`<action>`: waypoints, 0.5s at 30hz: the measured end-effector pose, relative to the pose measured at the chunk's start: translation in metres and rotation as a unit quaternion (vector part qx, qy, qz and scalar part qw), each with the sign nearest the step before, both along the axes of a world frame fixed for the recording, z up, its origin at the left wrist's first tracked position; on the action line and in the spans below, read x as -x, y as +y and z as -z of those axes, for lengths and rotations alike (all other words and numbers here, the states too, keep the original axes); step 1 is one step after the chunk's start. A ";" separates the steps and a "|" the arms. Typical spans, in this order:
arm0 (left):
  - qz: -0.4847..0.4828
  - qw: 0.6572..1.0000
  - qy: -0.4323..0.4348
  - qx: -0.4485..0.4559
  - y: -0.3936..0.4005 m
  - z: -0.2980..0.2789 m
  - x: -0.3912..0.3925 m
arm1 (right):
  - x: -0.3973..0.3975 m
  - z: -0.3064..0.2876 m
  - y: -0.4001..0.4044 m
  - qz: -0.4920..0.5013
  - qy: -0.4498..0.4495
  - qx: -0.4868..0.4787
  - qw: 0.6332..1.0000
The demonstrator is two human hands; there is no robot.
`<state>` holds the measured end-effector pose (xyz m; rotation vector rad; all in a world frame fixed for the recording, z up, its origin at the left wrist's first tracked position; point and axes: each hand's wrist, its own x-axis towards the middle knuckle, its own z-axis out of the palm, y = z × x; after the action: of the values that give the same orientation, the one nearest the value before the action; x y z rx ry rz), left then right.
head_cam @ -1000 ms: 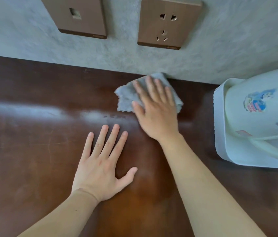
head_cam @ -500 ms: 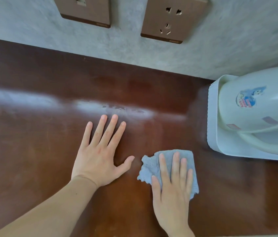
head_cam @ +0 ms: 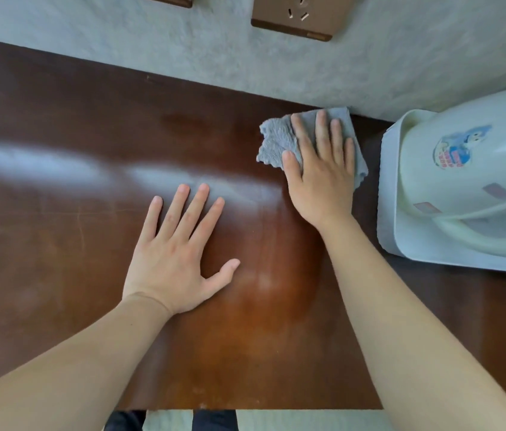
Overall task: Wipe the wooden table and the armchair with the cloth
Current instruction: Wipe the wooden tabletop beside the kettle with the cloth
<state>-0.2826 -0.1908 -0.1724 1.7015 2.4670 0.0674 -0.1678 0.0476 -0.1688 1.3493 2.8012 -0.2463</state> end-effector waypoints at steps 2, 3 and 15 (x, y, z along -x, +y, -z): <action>-0.005 1.000 0.003 0.003 0.000 -0.001 0.000 | -0.016 0.000 -0.028 0.007 0.002 -0.008 1.000; -0.004 1.000 0.003 0.006 0.001 -0.001 -0.001 | -0.031 0.000 -0.049 0.010 -0.005 -0.012 1.000; -0.003 1.000 0.006 0.007 0.001 -0.001 0.000 | -0.138 -0.007 -0.198 -0.057 -0.070 0.048 0.995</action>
<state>-0.2827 -0.1899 -0.1714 1.6952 2.4747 0.0396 -0.0294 -0.1504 -0.1613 1.1371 2.7011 -0.2675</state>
